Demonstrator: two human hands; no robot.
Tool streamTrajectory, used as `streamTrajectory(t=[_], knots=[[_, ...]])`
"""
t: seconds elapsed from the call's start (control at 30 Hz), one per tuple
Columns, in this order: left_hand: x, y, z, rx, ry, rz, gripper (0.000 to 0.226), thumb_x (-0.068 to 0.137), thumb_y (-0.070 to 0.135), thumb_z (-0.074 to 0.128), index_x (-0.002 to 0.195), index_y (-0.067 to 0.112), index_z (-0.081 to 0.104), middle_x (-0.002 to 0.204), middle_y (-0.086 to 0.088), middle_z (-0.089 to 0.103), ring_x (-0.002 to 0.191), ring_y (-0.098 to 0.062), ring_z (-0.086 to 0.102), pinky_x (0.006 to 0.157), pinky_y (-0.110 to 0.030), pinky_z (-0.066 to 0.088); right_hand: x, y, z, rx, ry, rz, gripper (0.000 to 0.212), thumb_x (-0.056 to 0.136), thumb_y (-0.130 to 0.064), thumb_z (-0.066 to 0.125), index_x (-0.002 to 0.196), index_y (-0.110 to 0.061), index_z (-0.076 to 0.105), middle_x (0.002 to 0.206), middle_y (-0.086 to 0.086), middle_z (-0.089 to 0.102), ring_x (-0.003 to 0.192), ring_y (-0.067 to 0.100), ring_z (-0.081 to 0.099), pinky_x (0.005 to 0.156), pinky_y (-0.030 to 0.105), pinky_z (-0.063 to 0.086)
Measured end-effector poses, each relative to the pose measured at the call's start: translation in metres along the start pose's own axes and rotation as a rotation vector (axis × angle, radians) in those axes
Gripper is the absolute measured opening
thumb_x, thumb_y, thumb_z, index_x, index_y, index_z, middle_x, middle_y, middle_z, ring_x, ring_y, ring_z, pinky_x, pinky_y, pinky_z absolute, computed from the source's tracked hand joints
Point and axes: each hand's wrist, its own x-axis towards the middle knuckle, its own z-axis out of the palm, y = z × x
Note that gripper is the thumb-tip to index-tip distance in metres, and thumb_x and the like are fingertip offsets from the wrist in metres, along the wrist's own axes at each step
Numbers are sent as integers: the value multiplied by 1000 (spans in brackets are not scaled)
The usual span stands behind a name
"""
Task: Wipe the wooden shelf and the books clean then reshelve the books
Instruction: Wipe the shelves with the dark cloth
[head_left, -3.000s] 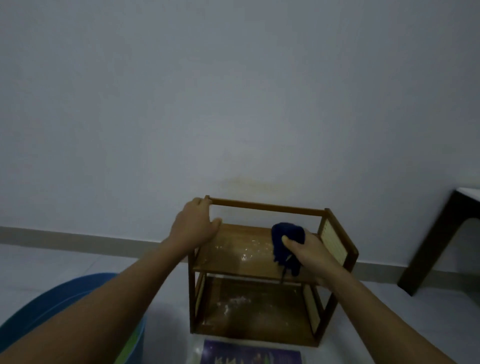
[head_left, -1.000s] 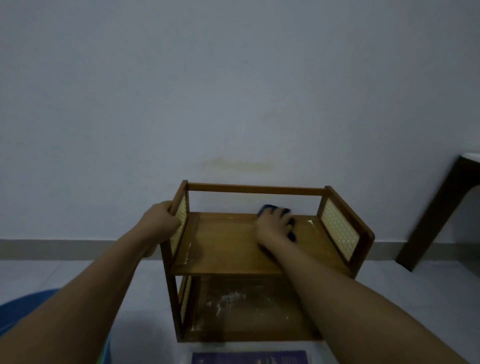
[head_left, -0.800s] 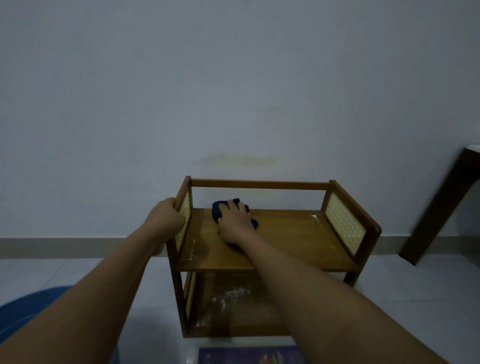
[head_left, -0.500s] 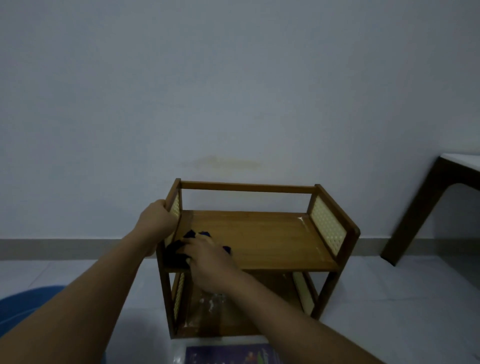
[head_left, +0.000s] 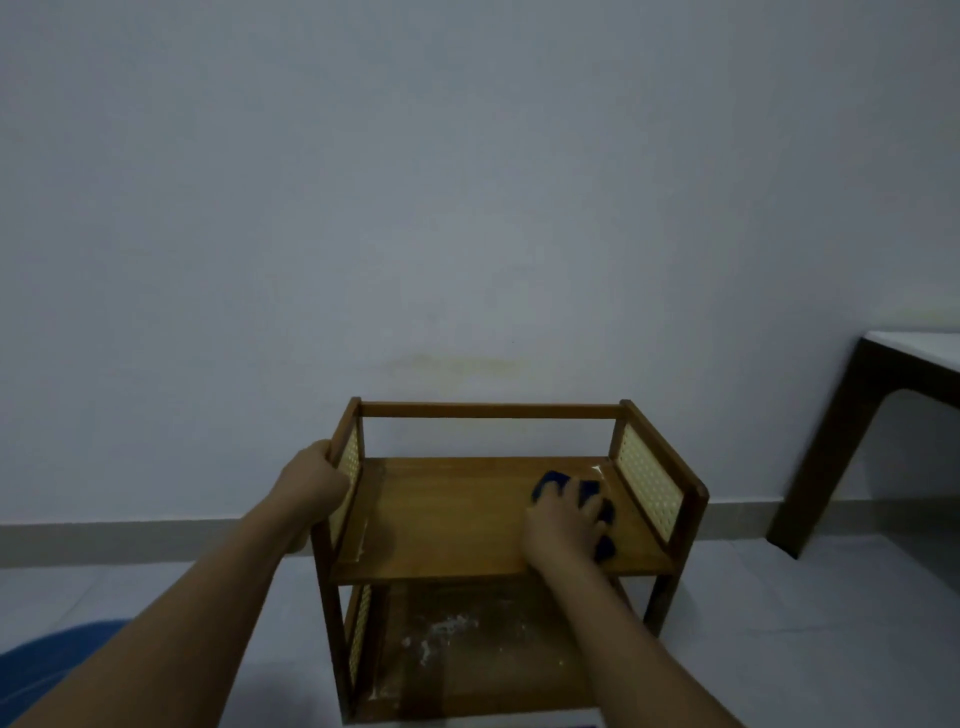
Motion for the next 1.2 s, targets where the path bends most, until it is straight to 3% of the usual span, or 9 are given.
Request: streamTrajectory(t=[0.17, 0.3, 0.37, 0.53, 0.63, 0.7, 0.77, 0.97, 1.2], knots=[[3, -1, 1, 36, 29, -14, 36, 89, -1, 43, 124, 8, 49, 102, -10, 55, 95, -28, 54, 76, -41, 49, -61, -104, 33, -65, -271, -536, 63, 93, -14, 50, 149, -20, 22, 161, 4, 2, 145, 39, -5, 116, 59, 10], [1, 1, -4, 37, 12, -26, 36, 89, 1, 47, 123, 10, 51, 104, -11, 57, 97, -29, 56, 83, -44, 53, -56, -91, 23, 137, -392, -617, 61, 91, -15, 51, 146, -30, 29, 159, -4, 16, 146, 29, 9, 115, 55, 20], [0, 2, -6, 10, -6, -38, 39, 90, 1, 47, 128, 10, 48, 112, -13, 56, 103, -32, 55, 87, -47, 52, -35, -57, 10, 230, -315, -498, 54, 87, -20, 57, 136, -34, 41, 146, -5, 35, 133, 24, 36, 106, 50, 38], [-1, 2, -6, -8, -22, -32, 46, 90, -2, 46, 135, 8, 44, 115, -14, 53, 103, -31, 52, 81, -43, 49, 14, 37, -12, 115, 26, -123, 50, 87, -22, 54, 135, -29, 44, 151, -1, 31, 136, 28, 30, 109, 50, 34], [-1, 1, -5, -10, -26, -37, 45, 90, -2, 46, 134, 8, 44, 116, -15, 54, 103, -31, 52, 79, -41, 49, 34, 34, -25, 347, 140, -50, 30, 87, -16, 54, 116, -21, 56, 126, 7, 55, 106, 27, 55, 92, 47, 50], [2, 0, -4, -4, -21, -31, 45, 91, -1, 46, 134, 8, 44, 118, -16, 54, 105, -32, 53, 79, -42, 50, 37, 4, -32, 484, 275, -107, 34, 87, -14, 56, 121, -19, 53, 128, 8, 52, 104, 25, 57, 89, 46, 53], [11, -4, 1, -23, -4, -38, 43, 91, 0, 46, 134, 9, 45, 117, -15, 55, 104, -32, 54, 79, -41, 49, 38, -41, -33, 396, 394, -306, 53, 89, -7, 55, 138, -22, 42, 149, 7, 34, 130, 29, 40, 106, 49, 41], [16, -9, -1, -28, -10, -21, 41, 92, 1, 45, 132, 12, 47, 109, -11, 56, 98, -29, 54, 78, -42, 49, 37, -115, -10, -146, 282, -928, 77, 87, 5, 46, 150, -29, 19, 160, 8, 8, 142, 40, 8, 111, 55, 20], [15, -9, -3, -52, -49, -13, 42, 93, 0, 45, 133, 11, 45, 108, -10, 53, 101, -31, 51, 85, -46, 49, 84, -20, -21, -152, 400, -624, 90, 83, 7, 50, 149, -38, 9, 160, 5, 7, 140, 39, 13, 109, 53, 25]])
